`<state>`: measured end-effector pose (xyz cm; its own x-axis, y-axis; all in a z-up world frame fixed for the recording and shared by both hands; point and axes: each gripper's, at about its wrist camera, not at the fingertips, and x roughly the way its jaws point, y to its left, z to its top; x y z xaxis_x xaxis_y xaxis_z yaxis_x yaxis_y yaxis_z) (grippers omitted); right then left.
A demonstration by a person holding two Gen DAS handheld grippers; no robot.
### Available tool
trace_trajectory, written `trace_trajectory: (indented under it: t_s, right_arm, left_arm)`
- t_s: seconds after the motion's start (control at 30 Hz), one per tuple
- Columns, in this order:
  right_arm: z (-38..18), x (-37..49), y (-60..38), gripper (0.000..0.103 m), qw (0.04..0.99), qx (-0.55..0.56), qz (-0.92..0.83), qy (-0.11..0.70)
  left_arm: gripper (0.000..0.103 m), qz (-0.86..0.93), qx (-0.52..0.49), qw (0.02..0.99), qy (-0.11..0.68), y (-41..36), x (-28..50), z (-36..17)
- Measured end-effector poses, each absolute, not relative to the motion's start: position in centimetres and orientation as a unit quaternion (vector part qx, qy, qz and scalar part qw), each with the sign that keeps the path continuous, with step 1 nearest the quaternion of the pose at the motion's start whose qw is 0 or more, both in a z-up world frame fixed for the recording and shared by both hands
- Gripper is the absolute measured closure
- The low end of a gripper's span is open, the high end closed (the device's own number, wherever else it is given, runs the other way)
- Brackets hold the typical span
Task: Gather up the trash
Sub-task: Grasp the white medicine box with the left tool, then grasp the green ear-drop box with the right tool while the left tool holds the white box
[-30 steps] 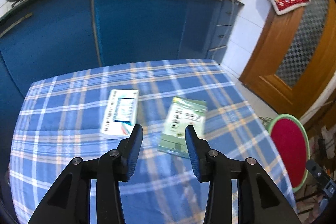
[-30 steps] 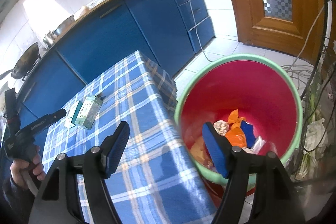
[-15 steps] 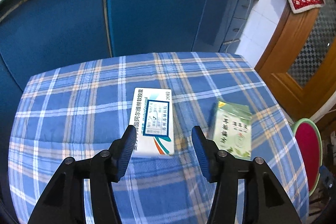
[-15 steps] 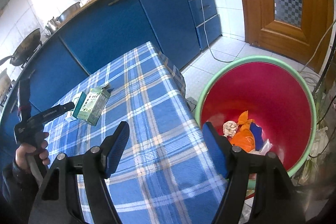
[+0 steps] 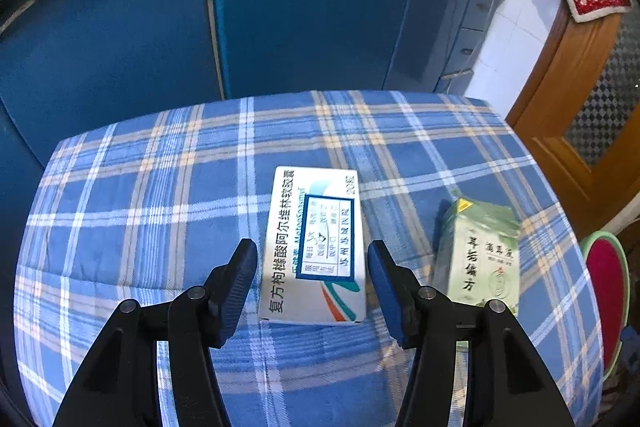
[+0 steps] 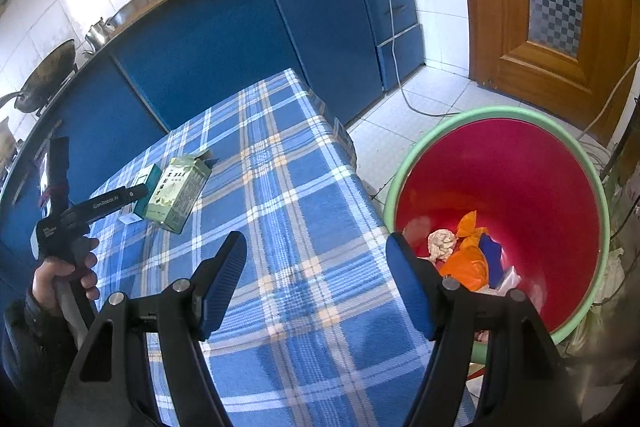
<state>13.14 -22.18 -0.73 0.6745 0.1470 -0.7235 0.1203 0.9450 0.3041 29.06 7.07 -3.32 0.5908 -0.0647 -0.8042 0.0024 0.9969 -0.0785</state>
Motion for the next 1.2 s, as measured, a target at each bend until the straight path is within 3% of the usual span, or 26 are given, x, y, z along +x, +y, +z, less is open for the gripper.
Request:
trace_trajectory:
  t_s: [0.17,0.27,1.07,1.2]
  right_arm:
    - [-1.1,13.4,-22.2,0.030,0.897,0.168,0.006,0.408]
    - [-1.2,13.4,-22.2,0.030,0.897,0.168,0.006,0.410]
    - [-0.2,17.4,-14.0,0.030,0.899,0.123,0.065,0.415]
    - [-0.4,18.8,-11.5,0.025,0.898,0.116,0.075,0.417]
  left_arm:
    - [0.044,-0.023,-0.043,0.890,0.454,7.1,29.3,-3.9]
    - [0.052,-0.021,-0.043,0.893,0.448,7.0,29.3,-4.0]
    - [0.052,0.040,-0.081,0.908,0.408,10.8,22.8,-2.3]
    - [0.052,0.051,-0.098,0.907,0.406,12.1,22.5,-2.6]
